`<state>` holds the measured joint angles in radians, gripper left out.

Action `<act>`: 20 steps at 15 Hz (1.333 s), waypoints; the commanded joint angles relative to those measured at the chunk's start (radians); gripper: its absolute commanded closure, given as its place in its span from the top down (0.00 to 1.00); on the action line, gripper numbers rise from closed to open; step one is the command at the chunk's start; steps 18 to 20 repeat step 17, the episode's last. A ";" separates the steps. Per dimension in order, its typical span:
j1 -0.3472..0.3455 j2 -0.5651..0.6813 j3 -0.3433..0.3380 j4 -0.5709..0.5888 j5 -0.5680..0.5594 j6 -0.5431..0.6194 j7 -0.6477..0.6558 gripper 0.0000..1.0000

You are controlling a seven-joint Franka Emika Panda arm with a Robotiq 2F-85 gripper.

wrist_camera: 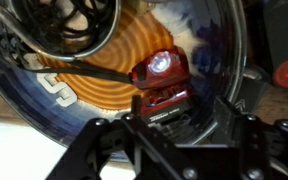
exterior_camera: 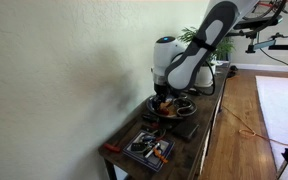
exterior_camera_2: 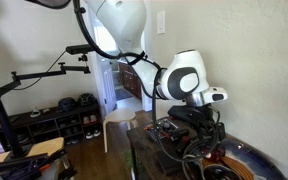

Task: Pick the object on the table and put it on the plate

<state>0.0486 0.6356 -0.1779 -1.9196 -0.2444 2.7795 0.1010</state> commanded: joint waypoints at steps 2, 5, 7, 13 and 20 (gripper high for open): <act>0.007 -0.005 0.006 -0.010 0.019 -0.013 0.003 1.00; 0.007 -0.062 0.028 -0.056 0.035 -0.053 -0.007 1.00; -0.005 -0.105 0.061 -0.090 0.061 -0.082 -0.024 1.00; -0.009 -0.234 0.126 -0.186 0.137 -0.183 -0.024 1.00; 0.001 -0.198 0.121 -0.146 0.119 -0.173 -0.009 1.00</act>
